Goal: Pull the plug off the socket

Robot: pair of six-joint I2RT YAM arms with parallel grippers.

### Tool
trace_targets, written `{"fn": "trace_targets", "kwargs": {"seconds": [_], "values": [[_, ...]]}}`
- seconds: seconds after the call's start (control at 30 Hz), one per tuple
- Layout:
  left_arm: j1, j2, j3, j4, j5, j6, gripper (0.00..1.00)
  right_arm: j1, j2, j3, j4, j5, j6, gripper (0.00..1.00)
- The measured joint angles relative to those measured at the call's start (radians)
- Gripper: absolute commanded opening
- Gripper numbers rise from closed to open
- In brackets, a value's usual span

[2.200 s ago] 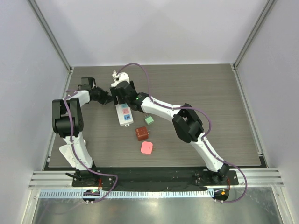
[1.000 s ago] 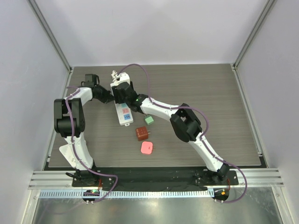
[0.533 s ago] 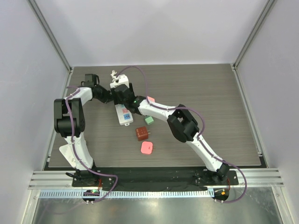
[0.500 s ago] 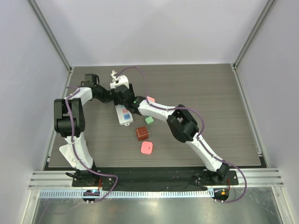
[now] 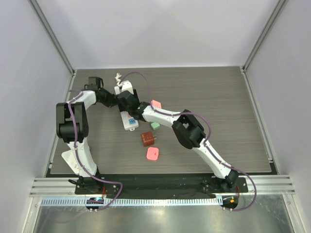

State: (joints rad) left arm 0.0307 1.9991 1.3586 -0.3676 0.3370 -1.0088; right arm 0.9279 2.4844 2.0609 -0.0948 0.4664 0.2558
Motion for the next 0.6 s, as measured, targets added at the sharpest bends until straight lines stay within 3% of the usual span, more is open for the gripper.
{"fn": "trace_targets", "kwargs": {"seconds": [0.2, 0.27, 0.4, 0.43, 0.5, 0.57, 0.6], "values": [[-0.001, 0.001, 0.003, -0.004, -0.002, -0.002, 0.0, 0.0, 0.002, 0.006, 0.023, 0.01, -0.028, 0.73], [-0.002, 0.001, 0.003, -0.004, -0.003, -0.002, 0.0, 0.0, 0.003, 0.014, 0.031, 0.011, -0.036, 0.67], [-0.002, 0.002, 0.003, -0.004, -0.005, -0.005, 0.0, 0.0, 0.013, 0.031, 0.028, 0.017, -0.044, 0.44], [-0.002, 0.002, 0.003, -0.004, -0.005, -0.005, 0.0, 0.0, 0.015, 0.032, 0.028, 0.019, -0.044, 0.33], [-0.003, 0.002, 0.003, -0.005, -0.008, -0.005, 0.0, 0.0, 0.017, 0.035, 0.027, 0.018, -0.045, 0.26], [-0.005, 0.002, 0.004, -0.005, -0.014, -0.005, 0.0, 0.0, 0.019, 0.04, 0.026, 0.018, -0.044, 0.01], [-0.005, 0.002, 0.005, -0.006, -0.018, -0.005, 0.0, 0.0, 0.019, 0.04, 0.026, 0.016, -0.044, 0.01]]}}
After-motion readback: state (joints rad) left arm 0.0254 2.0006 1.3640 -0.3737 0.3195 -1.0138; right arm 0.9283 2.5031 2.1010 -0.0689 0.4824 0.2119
